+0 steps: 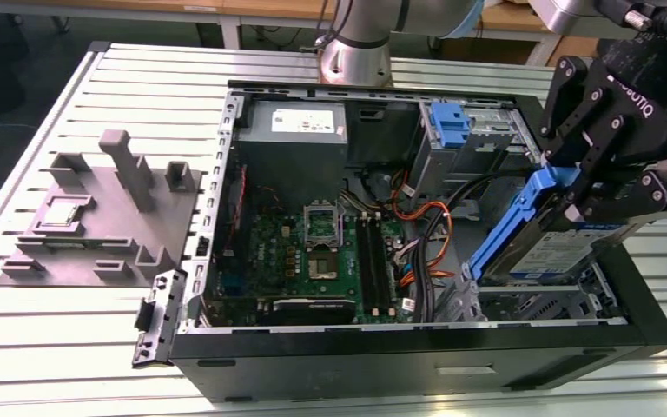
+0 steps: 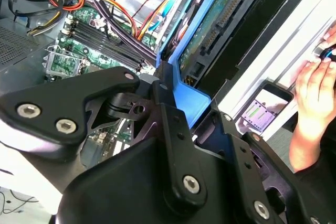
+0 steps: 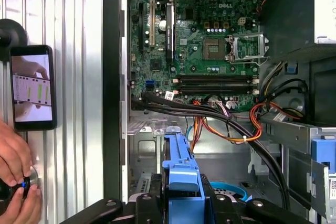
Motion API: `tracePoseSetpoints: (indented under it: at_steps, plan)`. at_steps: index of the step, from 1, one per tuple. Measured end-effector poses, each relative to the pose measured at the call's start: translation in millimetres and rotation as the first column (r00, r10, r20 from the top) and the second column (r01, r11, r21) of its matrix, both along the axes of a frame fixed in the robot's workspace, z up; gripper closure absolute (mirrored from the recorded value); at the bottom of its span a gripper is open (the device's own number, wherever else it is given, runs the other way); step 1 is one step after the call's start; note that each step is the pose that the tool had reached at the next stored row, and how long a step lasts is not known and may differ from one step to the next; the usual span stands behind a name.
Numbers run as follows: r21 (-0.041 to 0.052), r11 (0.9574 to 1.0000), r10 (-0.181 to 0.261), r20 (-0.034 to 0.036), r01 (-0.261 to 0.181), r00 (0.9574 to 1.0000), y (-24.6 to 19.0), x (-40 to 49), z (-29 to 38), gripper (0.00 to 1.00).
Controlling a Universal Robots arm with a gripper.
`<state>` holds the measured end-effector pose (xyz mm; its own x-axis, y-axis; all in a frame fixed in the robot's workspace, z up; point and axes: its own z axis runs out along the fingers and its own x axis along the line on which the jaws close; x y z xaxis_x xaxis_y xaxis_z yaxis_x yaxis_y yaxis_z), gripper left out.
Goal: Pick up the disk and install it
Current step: 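Insert the disk into the insertion slot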
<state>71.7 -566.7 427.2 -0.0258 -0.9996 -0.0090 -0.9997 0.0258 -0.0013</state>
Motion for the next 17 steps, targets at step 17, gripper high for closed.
tracePoseSetpoints:
  at_steps: [17]
  plan:
    - [0.0003, 1.0, 0.0, 0.0102, 0.0, 0.9999, 0.0, 0.1, -7.5, 0.56]
